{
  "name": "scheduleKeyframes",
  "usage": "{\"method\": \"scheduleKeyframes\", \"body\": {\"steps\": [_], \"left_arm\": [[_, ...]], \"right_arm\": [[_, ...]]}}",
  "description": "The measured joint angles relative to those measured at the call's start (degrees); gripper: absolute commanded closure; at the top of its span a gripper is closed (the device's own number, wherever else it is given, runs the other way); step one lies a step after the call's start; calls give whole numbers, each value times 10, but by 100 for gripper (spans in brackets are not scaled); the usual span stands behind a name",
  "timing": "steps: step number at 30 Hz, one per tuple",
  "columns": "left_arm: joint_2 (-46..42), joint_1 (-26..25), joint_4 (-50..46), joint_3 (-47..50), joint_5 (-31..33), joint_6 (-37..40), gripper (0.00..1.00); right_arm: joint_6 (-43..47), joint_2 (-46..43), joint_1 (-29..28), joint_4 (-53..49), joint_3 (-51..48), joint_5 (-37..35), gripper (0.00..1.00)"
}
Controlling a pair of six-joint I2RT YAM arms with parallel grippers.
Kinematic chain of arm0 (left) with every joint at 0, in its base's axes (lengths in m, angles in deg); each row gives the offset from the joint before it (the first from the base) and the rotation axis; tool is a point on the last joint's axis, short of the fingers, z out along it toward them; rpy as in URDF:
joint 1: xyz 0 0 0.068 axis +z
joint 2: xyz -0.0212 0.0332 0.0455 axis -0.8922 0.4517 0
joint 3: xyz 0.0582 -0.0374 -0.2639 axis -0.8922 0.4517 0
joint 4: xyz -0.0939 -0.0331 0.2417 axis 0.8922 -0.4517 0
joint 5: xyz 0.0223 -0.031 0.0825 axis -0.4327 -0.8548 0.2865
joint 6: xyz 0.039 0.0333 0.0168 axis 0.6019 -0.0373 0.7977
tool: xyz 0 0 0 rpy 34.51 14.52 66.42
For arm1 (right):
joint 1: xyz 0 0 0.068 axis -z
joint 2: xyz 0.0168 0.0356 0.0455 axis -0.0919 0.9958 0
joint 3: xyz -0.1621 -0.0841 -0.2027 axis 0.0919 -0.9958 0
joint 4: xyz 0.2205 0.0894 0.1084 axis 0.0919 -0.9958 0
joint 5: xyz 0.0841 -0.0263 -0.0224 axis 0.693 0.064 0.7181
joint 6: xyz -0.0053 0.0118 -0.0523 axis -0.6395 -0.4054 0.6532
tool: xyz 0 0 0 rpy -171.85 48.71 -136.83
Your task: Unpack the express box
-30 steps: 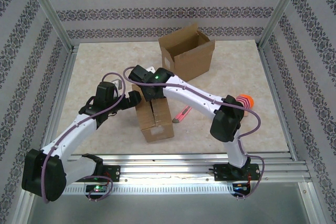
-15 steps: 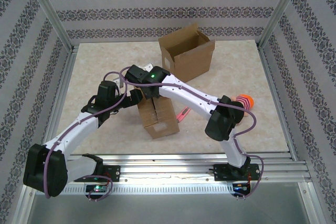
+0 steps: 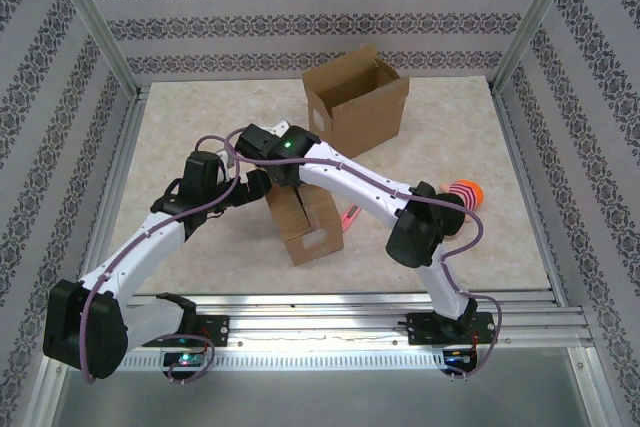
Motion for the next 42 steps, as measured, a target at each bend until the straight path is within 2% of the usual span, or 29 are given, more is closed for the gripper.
{"method": "scheduleKeyframes", "body": {"steps": [7, 16, 25, 32, 34, 38, 42], "left_arm": [[16, 0, 8, -8, -15, -11, 0], [28, 0, 11, -22, -30, -14, 0], [92, 0, 89, -31, -70, -33, 0], [107, 0, 106, -47, -81, -40, 0], [103, 0, 106, -49, -81, -40, 0], [82, 0, 105, -54, -81, -40, 0], [75, 0, 106, -58, -81, -40, 0]], "right_arm": [[2, 10, 0, -9, 12, -14, 52], [2, 12, 2, -24, 16, -52, 54], [2, 12, 2, -26, 16, -56, 55], [-3, -5, 2, -12, -14, -46, 49], [-5, -30, 3, 0, -41, -34, 42], [-16, -121, 15, 40, -128, 6, 26], [-33, -252, 59, 118, -263, 76, 21]]}}
